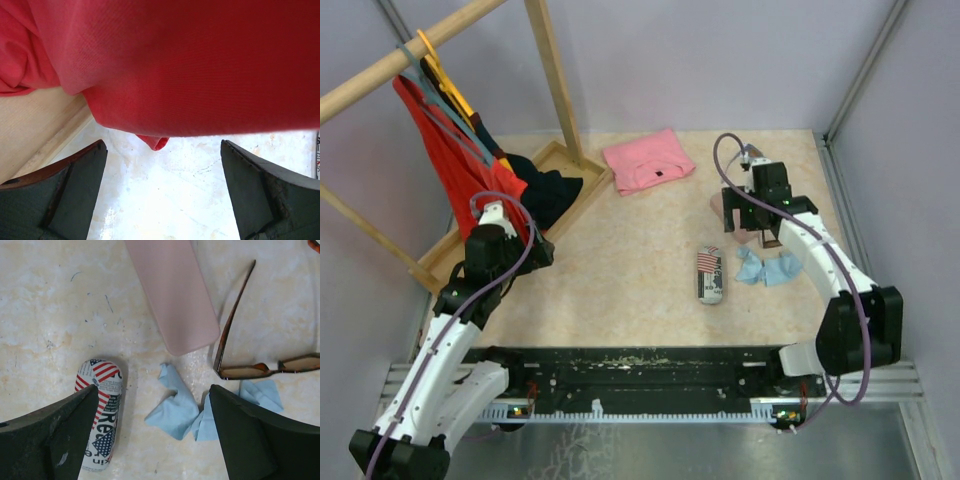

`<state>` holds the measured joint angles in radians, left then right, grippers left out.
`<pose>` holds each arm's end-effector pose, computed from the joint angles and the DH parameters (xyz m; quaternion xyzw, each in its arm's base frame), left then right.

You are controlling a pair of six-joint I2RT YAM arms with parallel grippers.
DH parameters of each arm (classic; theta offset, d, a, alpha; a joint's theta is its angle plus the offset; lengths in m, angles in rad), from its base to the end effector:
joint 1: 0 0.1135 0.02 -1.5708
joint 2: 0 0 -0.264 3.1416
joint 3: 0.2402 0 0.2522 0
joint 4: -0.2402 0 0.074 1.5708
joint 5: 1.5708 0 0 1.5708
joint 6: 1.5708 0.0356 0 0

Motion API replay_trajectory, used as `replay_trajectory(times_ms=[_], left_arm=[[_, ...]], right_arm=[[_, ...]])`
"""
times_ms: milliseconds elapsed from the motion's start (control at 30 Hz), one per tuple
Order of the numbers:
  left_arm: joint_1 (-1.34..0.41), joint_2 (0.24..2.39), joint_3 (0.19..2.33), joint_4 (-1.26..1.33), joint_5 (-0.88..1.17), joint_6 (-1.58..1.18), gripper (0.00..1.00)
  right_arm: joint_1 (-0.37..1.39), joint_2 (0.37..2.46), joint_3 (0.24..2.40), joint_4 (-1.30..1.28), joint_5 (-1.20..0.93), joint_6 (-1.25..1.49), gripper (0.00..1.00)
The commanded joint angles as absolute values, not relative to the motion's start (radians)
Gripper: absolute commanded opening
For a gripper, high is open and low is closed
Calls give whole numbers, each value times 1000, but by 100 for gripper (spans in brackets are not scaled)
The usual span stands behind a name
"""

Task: Organize the sunglasses
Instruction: Pick up the sunglasses case from the center of the board.

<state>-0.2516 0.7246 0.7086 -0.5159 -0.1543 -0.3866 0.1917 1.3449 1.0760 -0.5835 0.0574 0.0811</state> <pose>0.1586 -0.0351 0.2892 -0.0965 0.8610 -0.0917 0.4909 0.2802 0.0523 0.2811 -0.0416 0.9349 0.0212 0.3518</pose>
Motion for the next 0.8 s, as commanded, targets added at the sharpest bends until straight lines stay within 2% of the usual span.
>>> replay_trajectory(times_ms=[0,433,767], left_arm=[[-244,719,734,-503,-126,-364,100],[-242,721,723,-481,-70,-350,100],[-242,727,722,-476,-60,-349,100]], right_arm=[[176,1436,1192,-519,-30,-38,92],[155,1753,1375,-535,-65,-187,97],[147,1930,1486,-582,-78,-240,95]])
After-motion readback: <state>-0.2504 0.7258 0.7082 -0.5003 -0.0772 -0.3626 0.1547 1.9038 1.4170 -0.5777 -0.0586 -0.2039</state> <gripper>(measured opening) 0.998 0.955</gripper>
